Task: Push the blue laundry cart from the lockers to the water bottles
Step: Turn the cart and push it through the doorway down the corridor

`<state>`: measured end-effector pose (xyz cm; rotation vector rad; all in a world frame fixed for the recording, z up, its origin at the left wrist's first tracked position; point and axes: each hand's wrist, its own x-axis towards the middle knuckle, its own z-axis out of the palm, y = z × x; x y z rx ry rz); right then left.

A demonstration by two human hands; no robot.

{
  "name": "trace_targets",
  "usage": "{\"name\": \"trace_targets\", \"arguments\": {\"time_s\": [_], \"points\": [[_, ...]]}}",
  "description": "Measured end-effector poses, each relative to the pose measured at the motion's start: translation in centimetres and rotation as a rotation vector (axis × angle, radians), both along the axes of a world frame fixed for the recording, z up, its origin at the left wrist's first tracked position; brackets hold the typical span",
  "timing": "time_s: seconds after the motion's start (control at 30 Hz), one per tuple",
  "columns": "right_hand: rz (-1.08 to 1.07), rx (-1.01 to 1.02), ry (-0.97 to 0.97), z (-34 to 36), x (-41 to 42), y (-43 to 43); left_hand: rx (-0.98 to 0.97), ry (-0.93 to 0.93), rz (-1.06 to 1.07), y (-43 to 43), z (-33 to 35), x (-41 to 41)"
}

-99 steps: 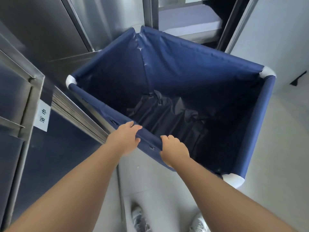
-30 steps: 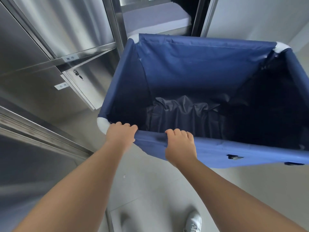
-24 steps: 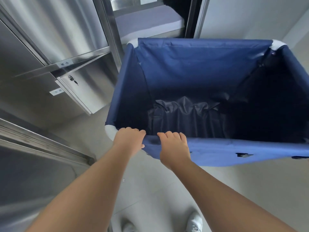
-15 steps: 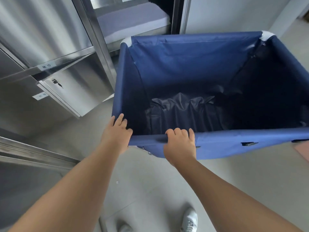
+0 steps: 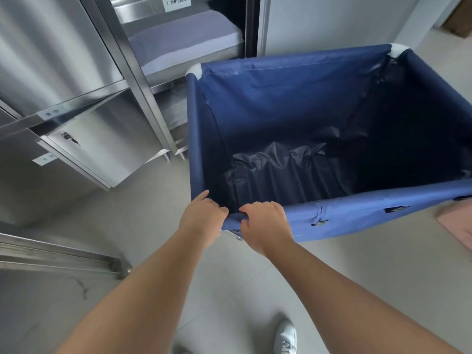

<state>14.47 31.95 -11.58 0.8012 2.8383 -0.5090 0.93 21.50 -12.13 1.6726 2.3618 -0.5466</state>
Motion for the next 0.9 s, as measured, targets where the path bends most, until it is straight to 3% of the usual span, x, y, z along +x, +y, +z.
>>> {"name": "trace_targets", "arguments": {"time_s": [0.23, 0.6, 0.9], "points": [[-0.063, 0.039, 0.015, -0.4, 2.4, 2.8, -0.03, -0.016, -0.163, 2.9, 0.2, -0.1], [0.04, 0.288, -0.255, -0.1, 6.3, 10.5, -0.025, 0.027, -0.218, 10.6, 0.0, 0.0], [-0.151, 0.179, -0.328, 0.0, 10.9, 18.2, -0.07, -0.02, -0.225, 18.3, 0.9, 1.3]]}}
